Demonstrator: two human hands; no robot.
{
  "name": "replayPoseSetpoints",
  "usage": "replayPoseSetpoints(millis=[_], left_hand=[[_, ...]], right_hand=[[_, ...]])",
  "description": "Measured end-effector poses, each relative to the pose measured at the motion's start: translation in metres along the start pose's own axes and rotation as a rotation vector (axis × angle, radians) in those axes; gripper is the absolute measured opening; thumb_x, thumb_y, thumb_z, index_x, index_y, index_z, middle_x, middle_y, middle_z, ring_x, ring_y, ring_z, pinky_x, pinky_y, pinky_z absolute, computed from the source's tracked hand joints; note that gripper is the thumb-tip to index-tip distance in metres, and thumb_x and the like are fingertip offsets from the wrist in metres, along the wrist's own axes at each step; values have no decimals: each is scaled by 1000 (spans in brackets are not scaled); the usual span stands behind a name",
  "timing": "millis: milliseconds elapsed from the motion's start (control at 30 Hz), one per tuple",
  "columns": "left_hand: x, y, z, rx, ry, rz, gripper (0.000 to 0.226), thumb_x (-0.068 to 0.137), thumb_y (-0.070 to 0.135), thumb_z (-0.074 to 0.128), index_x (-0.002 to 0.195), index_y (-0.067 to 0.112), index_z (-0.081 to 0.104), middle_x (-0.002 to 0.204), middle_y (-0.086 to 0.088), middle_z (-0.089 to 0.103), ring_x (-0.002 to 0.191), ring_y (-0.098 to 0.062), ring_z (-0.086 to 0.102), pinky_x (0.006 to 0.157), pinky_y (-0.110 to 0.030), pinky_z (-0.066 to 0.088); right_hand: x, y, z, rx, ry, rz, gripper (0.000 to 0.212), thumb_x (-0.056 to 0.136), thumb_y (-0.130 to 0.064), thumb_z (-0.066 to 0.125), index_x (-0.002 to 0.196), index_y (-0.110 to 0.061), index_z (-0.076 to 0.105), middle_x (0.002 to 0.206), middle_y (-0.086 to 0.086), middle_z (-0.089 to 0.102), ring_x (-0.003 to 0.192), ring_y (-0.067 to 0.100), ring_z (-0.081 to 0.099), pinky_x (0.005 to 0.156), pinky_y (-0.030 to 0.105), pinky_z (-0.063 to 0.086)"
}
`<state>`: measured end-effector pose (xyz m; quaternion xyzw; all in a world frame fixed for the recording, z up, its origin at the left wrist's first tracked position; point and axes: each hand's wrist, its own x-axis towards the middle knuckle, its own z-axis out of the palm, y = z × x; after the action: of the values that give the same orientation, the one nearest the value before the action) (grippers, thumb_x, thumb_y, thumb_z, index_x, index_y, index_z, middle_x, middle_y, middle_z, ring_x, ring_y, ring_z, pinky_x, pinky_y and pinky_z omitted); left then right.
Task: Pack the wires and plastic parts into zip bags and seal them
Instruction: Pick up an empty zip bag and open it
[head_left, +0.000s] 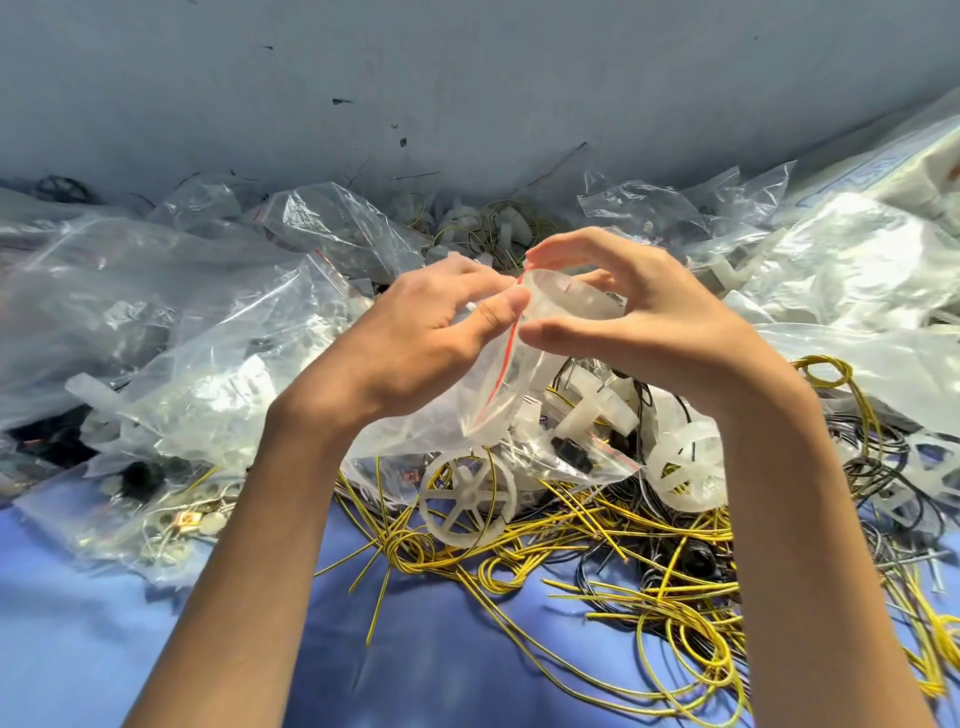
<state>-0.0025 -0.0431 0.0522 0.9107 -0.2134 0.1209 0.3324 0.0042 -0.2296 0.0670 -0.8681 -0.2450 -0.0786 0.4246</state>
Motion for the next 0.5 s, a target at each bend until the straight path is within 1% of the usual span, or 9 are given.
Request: replayPoseSetpoints(millis=[33,100,200,233,300,367,433,467,500], left_hand=[[0,0,1,8,6,2,49,87,53,33,115,29,65,119,9,57,111,-6,51,92,-23,37],[1,0,3,32,20,4,49,87,52,32,114,29,66,120,8,56,114,-7,47,91,-23,33],[2,2,5,42,68,-6,50,86,52,32,113,27,67,121,7,52,117,-5,37,92,-20,25],[2,3,6,40,98,-18,51,85,52,33,112,27,67,120,6,51,115,-5,34,92,-18,23],[4,5,6,28,172,-55,45,82,49,38,107,29,68,109,5,49,108,-5,33,86,-15,23],[5,8,7,12,241,-104,35,79,41,41,99,34,68,93,5,48,94,-7,37,77,-16,28],[5,9,10,3,289,-139,33,78,33,43,93,32,71,85,6,54,78,-9,44,69,-20,35],[5,9,12,10,302,-152,30,79,29,46,91,28,73,84,4,58,74,-11,48,67,-23,37],[6,9,14,24,316,-166,25,82,26,50,88,25,74,84,4,60,73,-12,50,66,-24,36]], right_hand=[[1,1,1,-14,19,-3,52,69,-43,80,116,-31,60,111,-20,62,99,-8,56,84,17,44],[3,3,4,-33,71,10,55,66,-43,77,116,-30,60,112,-15,62,95,-9,56,79,11,43],[5,3,8,-22,151,47,69,57,-51,73,120,-28,56,116,-9,57,94,-7,55,70,1,41],[6,3,9,-24,180,55,74,55,-53,73,122,-27,55,116,-8,55,94,-4,54,70,0,39],[7,5,9,-56,237,60,78,52,-54,75,122,-27,54,113,-6,50,92,0,52,70,-4,36],[8,7,9,-99,256,56,75,52,-49,80,120,-28,54,109,-4,45,90,3,51,68,-3,36],[8,7,9,-156,213,38,74,52,-42,82,120,-28,55,109,-5,46,93,5,50,70,-1,36],[8,7,10,-176,179,17,74,53,-39,82,121,-27,56,110,-6,48,94,3,49,71,-1,36],[8,7,10,-190,140,-7,72,54,-36,82,121,-27,57,111,-7,50,94,1,48,73,0,37]])
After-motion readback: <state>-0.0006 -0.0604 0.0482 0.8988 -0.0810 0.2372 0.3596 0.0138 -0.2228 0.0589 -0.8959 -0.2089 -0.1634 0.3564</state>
